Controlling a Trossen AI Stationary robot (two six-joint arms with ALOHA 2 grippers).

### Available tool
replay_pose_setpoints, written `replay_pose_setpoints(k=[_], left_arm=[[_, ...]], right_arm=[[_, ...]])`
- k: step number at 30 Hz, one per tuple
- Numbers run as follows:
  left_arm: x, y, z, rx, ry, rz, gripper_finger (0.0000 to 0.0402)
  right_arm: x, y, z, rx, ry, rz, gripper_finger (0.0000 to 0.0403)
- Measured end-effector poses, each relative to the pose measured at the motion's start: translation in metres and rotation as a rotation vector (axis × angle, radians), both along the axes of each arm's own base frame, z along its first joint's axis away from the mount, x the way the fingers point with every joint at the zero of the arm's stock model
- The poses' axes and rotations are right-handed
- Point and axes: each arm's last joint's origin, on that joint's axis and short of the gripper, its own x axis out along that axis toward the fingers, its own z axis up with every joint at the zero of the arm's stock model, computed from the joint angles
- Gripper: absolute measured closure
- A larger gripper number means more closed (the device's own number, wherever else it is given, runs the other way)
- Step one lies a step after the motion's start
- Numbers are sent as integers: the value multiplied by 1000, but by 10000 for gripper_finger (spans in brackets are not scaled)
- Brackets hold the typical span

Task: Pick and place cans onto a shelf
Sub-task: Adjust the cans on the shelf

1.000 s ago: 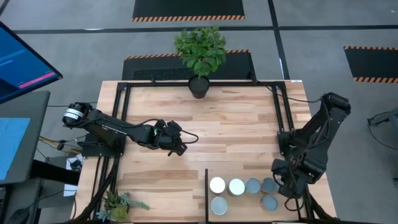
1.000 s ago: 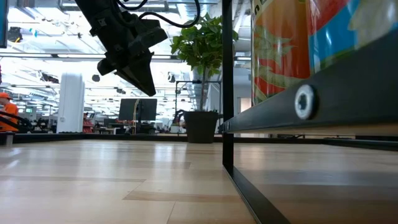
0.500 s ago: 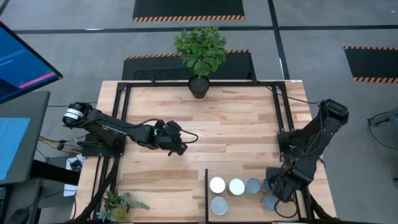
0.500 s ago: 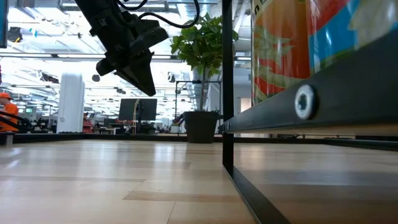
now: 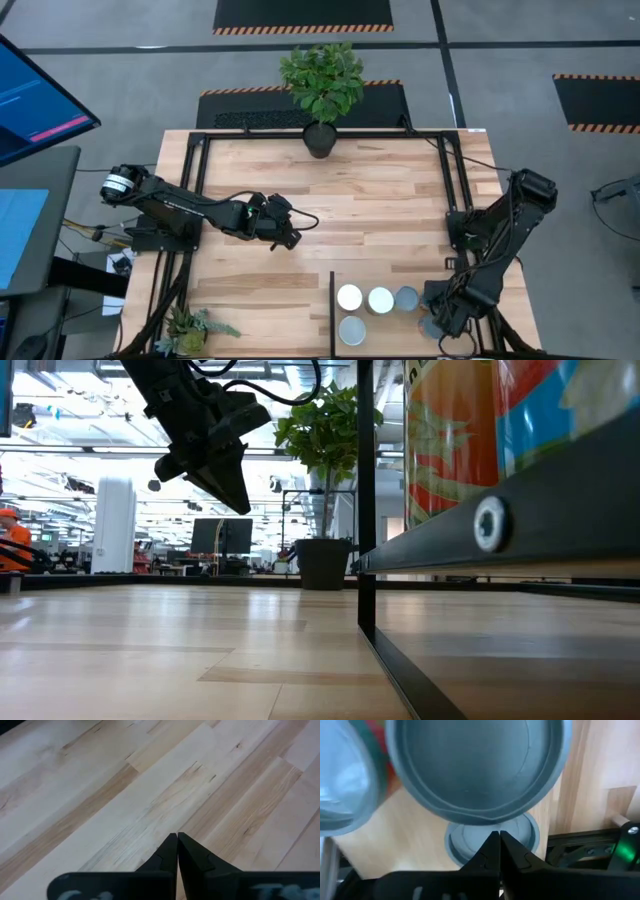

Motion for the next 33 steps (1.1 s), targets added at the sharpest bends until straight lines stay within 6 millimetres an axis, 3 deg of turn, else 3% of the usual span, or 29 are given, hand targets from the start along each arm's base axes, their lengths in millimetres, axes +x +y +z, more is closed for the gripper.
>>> replay_pose_setpoints(k=[6,33], left_arm=[[0,0,0,-1,0,0,401],[0,0,0,-1,1,-1,402]], right_arm=[[-1,6,-7,-15,29,12,395],[-6,8,-7,21,102,-22,393]])
